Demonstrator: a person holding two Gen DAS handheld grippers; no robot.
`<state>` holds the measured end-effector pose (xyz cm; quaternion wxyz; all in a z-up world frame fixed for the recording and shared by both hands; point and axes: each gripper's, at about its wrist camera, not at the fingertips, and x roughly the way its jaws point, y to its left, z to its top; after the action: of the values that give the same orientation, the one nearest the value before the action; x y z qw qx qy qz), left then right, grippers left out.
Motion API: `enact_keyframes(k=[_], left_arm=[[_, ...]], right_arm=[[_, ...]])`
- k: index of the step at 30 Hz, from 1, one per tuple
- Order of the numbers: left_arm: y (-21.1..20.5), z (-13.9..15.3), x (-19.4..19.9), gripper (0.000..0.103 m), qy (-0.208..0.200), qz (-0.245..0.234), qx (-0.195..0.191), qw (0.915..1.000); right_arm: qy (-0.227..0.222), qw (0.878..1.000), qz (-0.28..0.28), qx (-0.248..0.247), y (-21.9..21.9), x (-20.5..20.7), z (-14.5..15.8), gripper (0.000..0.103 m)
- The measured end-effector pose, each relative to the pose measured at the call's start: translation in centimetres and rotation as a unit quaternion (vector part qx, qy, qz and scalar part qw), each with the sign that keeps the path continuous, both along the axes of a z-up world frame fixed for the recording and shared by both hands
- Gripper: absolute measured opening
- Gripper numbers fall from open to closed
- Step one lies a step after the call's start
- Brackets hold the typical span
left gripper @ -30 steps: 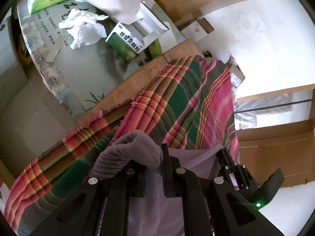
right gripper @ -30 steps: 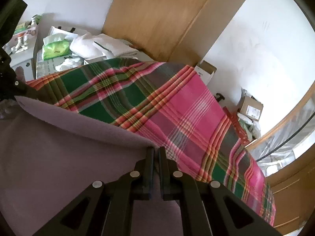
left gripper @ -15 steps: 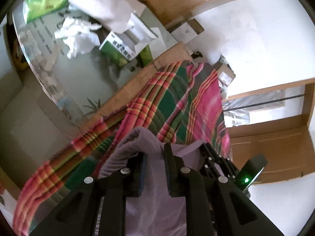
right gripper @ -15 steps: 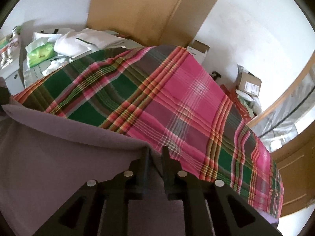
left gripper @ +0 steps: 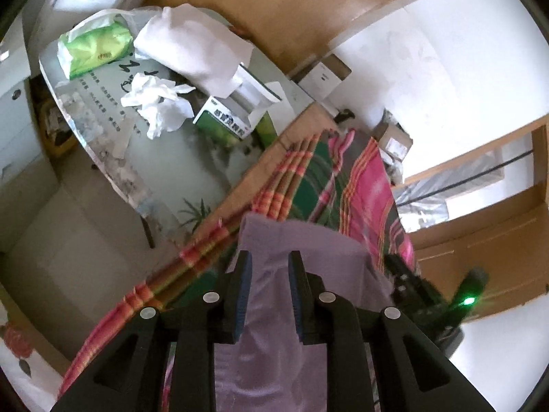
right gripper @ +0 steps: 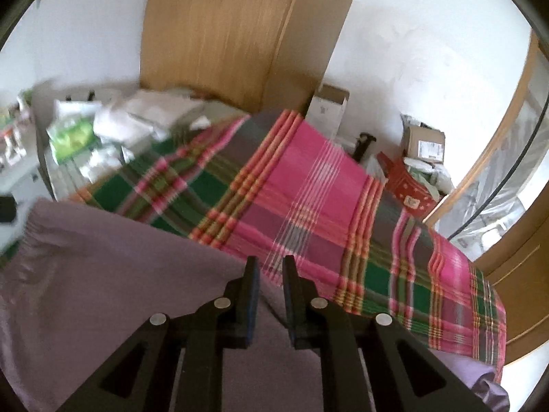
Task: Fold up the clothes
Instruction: 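Lift the mauve blanket edge with both grippers and pull it across the bed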
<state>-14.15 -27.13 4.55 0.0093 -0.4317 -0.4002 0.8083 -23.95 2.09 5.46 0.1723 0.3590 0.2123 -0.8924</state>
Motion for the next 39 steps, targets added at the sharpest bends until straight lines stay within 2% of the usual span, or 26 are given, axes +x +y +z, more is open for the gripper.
enact_keyframes(k=[4, 9, 11, 15, 17, 24, 25, 31, 32, 33, 39], left_arm=[[2.0, 1.3, 1.7, 0.021, 0.017, -0.035, -0.01, 0.9992], [5.7, 2.5, 3.6, 0.021, 0.029, -0.099, -0.05, 0.9934], [7.5, 2.6, 4.3, 0.021, 0.029, -0.127, -0.063, 0.9894], [11.6, 1.8, 4.6, 0.021, 0.021, -0.188, -0.049, 0.9807], [13.9, 1.3, 4.5, 0.021, 0.014, -0.22, -0.05, 0.974], [20.4, 0.4, 4.1, 0.021, 0.013, -0.285, -0.038, 0.9578], [21.1, 0.3, 4.0, 0.021, 0.012, -0.292, -0.041, 0.9554], [23.6, 0.1, 2.7, 0.021, 0.01, -0.299, -0.048, 0.953], [23.9, 0.1, 2.5, 0.021, 0.009, -0.3, -0.05, 0.9525], [24.2, 0.2, 2.4, 0.021, 0.01, -0.302, -0.053, 0.9518], [26.3, 0.6, 1.8, 0.021, 0.013, -0.308, -0.081, 0.9478]], right_arm=[[0.013, 0.999, 0.012, -0.034, 1.8, 1.6, 2.4, 0.014], [0.012, 0.999, -0.007, -0.048, 7.3, 5.5, 3.7, 0.022], [-0.009, 0.998, -0.027, -0.064, 9.8, 6.8, 3.1, 0.022], [-0.082, 0.988, -0.064, -0.114, 14.6, 9.2, 0.5, 0.022], [-0.112, 0.983, -0.058, -0.133, 15.6, 10.5, -0.9, 0.022], [-0.178, 0.96, -0.007, -0.217, 13.8, 11.9, -3.7, 0.022], [-0.181, 0.959, 0.001, -0.219, 13.3, 11.9, -3.8, 0.022], [-0.179, 0.958, 0.025, -0.222, 11.9, 12.3, -4.0, 0.022], [-0.178, 0.958, 0.028, -0.223, 11.7, 12.4, -4.0, 0.019], [-0.176, 0.958, 0.031, -0.223, 11.6, 12.5, -4.0, 0.008], [-0.17, 0.958, 0.051, -0.226, 10.7, 13.1, -4.0, 0.007]])
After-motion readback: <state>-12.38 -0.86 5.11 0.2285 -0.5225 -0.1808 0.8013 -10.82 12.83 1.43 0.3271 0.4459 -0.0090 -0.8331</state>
